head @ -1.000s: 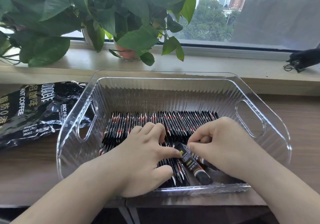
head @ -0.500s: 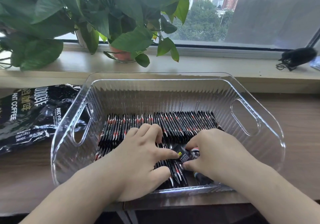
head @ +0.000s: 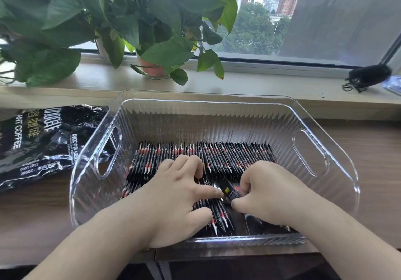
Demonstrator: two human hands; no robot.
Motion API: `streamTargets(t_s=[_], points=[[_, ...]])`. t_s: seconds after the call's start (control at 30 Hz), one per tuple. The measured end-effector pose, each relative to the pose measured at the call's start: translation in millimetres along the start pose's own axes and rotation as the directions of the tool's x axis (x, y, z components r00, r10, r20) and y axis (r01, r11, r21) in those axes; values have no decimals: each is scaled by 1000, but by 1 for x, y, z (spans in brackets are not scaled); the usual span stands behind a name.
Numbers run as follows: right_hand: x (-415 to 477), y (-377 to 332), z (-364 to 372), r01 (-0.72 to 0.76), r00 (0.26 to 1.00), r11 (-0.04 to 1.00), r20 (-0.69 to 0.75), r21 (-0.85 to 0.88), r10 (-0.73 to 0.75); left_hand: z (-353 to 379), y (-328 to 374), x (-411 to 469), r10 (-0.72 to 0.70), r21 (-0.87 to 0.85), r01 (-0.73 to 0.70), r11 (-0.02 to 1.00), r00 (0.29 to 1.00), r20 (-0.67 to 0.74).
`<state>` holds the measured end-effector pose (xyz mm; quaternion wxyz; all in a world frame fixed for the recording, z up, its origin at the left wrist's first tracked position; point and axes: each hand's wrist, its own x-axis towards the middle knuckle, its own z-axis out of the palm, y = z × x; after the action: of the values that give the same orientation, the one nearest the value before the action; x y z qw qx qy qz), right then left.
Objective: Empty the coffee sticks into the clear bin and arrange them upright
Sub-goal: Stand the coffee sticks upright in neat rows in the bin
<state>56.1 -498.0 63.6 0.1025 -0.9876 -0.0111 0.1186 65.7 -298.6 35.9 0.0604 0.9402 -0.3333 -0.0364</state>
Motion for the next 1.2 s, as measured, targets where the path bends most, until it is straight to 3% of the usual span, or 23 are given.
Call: streamTargets(t_s=[0.13, 0.3, 0.67, 0.87, 1.2], points=[[-2, -2, 0, -16, 995, 1000, -93, 12, 17, -1, 1, 0, 4, -2, -4, 1000, 1000, 6], [-3, -6, 1, 24, 1000, 995, -7, 99, -23, -2, 2, -1, 5, -8, -5, 1000, 1000, -13], [-12, 4, 5, 42, 998, 950, -54, 310, -27, -6, 3, -2, -15, -51, 11, 999, 997, -73], [-12, 1, 12, 25, 993, 954, -116, 300, 10, -7, 3, -3, -3, -71, 1, 997, 1000, -28], [-10, 10, 12, 69, 997, 937, -56, 343, -53, -3, 3, 0, 46, -33, -44, 998, 997, 67]])
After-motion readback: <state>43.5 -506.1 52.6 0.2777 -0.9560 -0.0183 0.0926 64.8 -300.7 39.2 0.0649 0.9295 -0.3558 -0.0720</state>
